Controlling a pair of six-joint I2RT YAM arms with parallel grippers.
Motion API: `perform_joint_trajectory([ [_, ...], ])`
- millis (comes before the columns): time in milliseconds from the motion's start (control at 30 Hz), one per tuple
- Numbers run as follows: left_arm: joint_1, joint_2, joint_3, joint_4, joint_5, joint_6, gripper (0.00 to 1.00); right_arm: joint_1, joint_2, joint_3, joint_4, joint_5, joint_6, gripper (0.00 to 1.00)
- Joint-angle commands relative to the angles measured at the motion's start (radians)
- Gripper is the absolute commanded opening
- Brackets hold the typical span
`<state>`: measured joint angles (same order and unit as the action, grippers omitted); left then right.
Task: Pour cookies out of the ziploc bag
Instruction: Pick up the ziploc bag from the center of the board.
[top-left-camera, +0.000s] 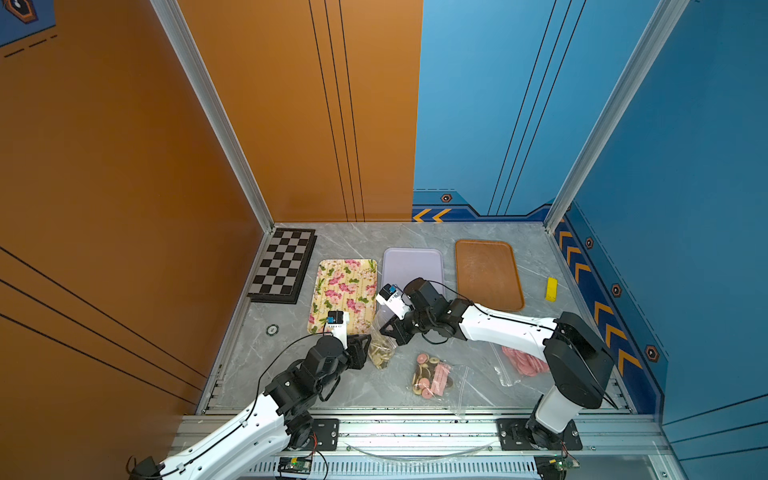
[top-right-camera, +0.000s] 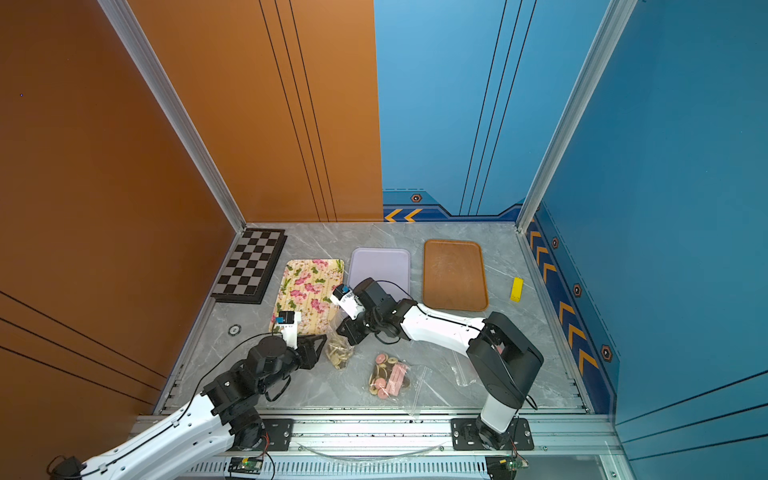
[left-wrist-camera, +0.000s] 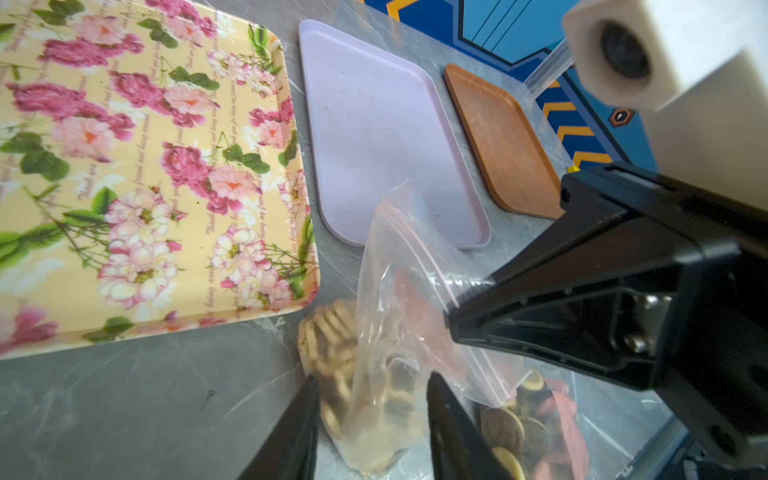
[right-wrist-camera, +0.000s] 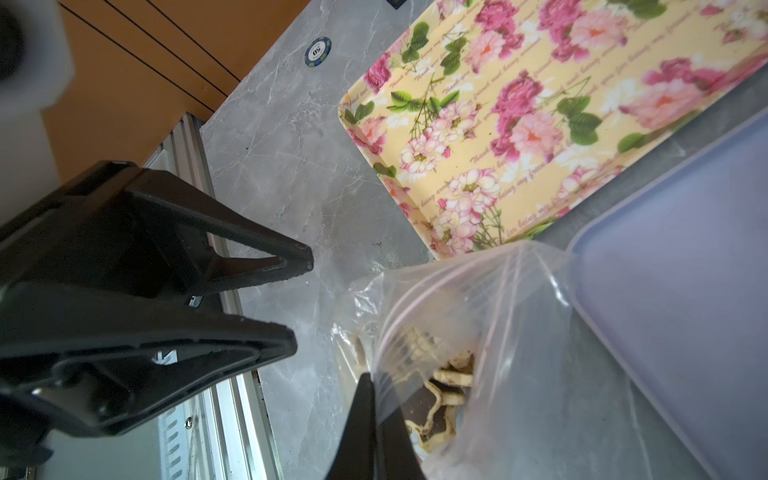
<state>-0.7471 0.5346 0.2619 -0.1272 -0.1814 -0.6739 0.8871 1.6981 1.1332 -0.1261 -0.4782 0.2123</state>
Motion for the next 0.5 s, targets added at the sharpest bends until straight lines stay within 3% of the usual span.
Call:
perform_joint_trajectory([
  [0,-0.003,-0.058,-0.003,-0.133,-0.072,-0.023,0.45,0.007,-0.011,0.103,-0.129,-0.05,-0.078,0.0],
  [200,0.006,-0.14,0.091,-0.394,-0.193,-0.128,0.45,0.018,0.061,0.274,-0.242,-0.122,-0.15,0.0],
  [467,0.008,-0.206,0.187,-0.522,-0.234,-0.153,0.45,0.016,0.223,0.519,-0.315,-0.246,-0.184,0.0],
])
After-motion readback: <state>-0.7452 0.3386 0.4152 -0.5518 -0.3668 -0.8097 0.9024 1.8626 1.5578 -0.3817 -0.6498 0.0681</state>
